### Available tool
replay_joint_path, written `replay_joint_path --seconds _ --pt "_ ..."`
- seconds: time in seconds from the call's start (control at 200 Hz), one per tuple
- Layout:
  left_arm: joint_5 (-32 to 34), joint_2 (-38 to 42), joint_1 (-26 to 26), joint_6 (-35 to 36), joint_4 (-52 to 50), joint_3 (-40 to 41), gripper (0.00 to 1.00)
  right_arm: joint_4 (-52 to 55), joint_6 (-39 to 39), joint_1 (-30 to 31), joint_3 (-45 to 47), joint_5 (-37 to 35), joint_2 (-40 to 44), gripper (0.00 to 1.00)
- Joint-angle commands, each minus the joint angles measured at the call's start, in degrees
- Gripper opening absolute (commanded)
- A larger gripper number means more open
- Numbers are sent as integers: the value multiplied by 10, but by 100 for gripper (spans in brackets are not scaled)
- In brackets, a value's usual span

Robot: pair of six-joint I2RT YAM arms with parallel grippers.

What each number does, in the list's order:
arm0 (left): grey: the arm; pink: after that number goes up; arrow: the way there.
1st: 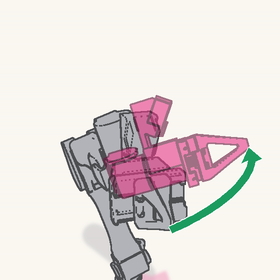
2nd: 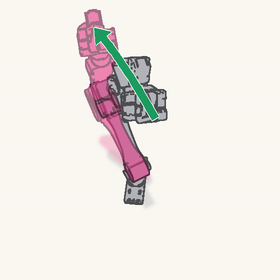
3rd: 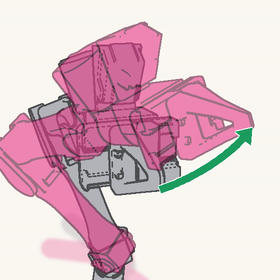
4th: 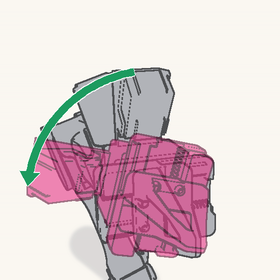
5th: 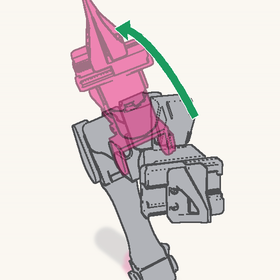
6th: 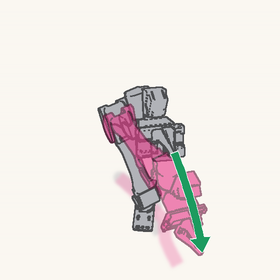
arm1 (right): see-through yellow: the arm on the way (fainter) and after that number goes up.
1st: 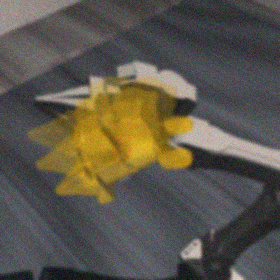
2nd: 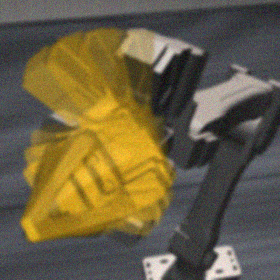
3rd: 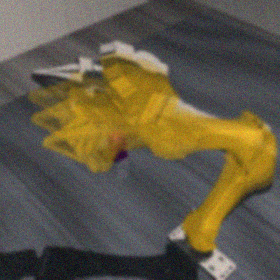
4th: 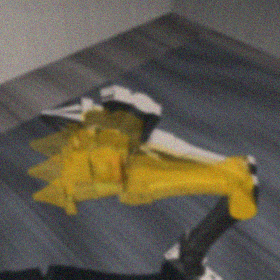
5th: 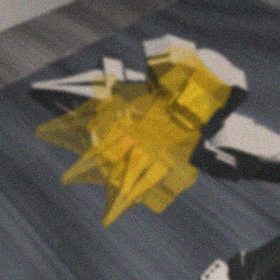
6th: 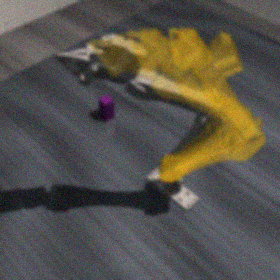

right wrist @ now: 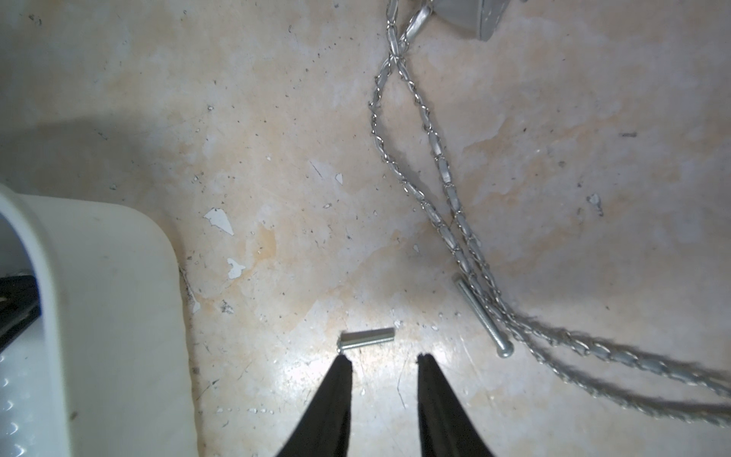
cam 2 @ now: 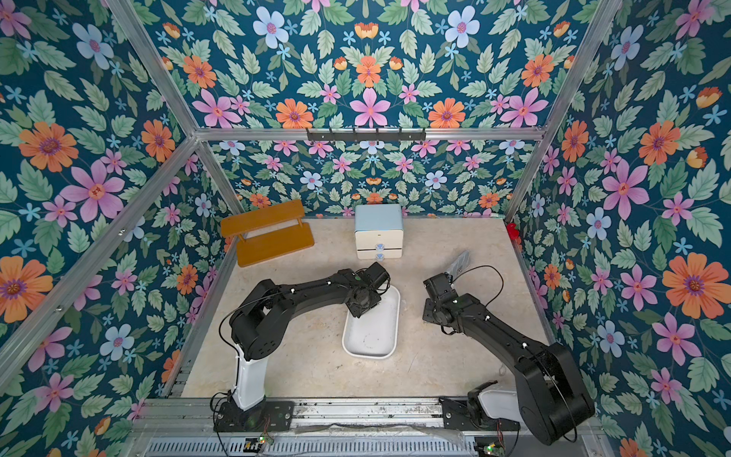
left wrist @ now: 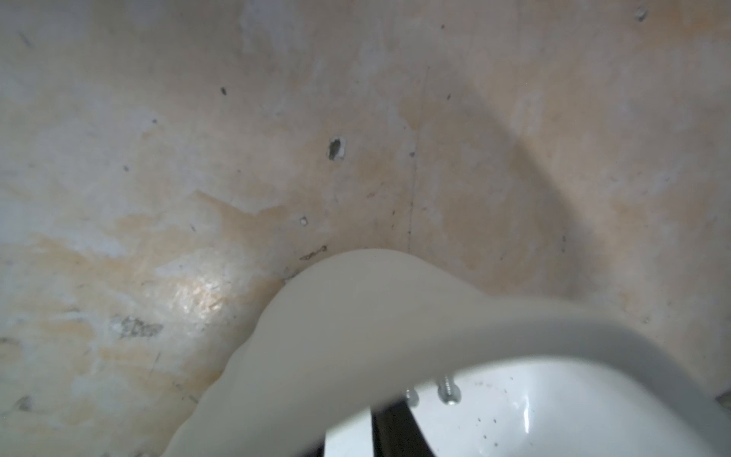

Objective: Take out the screws from the storage box
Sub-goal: Pick up the screw from the storage box.

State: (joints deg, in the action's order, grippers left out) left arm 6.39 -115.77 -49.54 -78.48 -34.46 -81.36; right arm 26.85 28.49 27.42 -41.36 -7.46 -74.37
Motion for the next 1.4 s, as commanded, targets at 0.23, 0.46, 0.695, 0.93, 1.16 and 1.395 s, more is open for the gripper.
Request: replay_joint_path --seconds 0.23,0.46,0.695,0.93,1.16,1.395 --pt "-8 -38 3 -1 -21 -12 26 -7 -6 1 -1 1 -4 33" --pt "-23 -48 3 4 -23 -3 8 -6 -6 0 -2 2 -5 33" --pt "-36 -57 1 23 -50 14 16 -7 -7 0 -4 4 -10 33" --pt "-45 -64 0 43 -45 41 19 -8 -7 0 -4 5 -10 33" --pt "-45 -67 0 59 -47 33 0 -4 -7 0 -6 8 2 33" --pt "-21 -48 0 77 -69 18 0 -7 -8 0 -8 20 29 32"
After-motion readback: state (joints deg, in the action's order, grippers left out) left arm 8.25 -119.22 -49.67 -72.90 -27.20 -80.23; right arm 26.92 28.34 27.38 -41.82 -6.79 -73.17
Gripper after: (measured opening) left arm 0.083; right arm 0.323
